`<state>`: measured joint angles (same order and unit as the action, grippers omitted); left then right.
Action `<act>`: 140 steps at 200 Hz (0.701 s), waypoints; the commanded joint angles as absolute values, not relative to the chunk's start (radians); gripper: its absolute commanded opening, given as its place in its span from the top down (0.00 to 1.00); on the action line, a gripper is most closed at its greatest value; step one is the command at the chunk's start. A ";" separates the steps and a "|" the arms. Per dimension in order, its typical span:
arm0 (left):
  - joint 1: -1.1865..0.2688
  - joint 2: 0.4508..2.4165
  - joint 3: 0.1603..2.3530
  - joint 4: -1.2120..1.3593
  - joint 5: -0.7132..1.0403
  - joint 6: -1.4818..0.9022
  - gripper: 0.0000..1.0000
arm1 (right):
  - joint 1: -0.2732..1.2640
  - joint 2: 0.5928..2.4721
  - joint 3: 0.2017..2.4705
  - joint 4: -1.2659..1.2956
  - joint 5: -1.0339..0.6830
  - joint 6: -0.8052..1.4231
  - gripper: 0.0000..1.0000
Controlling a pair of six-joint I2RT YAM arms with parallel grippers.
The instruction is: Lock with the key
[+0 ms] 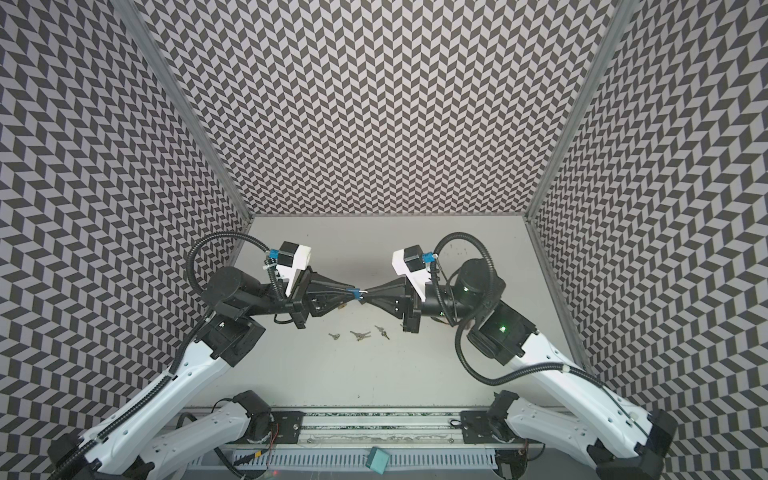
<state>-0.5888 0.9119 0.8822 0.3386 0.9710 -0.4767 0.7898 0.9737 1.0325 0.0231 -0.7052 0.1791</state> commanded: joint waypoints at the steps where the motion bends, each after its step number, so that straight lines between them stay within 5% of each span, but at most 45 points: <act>1: -0.588 0.911 0.896 0.338 1.003 -0.496 0.83 | 0.781 0.940 1.035 0.098 -0.699 0.177 1.00; 36: -0.573 0.872 0.912 0.274 0.901 -0.459 0.21 | 0.781 0.929 1.043 0.063 -0.673 0.153 1.00; 45: -0.564 0.861 0.915 0.238 0.865 -0.443 0.14 | 0.781 0.922 1.043 0.055 -0.665 0.147 1.00; 65: -0.536 0.854 0.913 0.210 0.846 -0.440 0.11 | 0.779 0.908 1.039 0.030 -0.653 0.133 1.00; 115: -0.525 0.870 0.904 0.256 0.902 -0.452 0.26 | 0.779 0.906 1.045 -0.005 -0.650 0.107 1.00; 140: -0.528 0.889 0.907 0.289 0.953 -0.465 0.22 | 0.779 0.912 1.044 -0.001 -0.658 0.109 1.00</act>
<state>-0.5278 0.8772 0.8852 0.2493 0.8959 -0.4583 0.7822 0.9157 1.0321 -0.0311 -0.6582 0.1242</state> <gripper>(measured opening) 0.765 0.048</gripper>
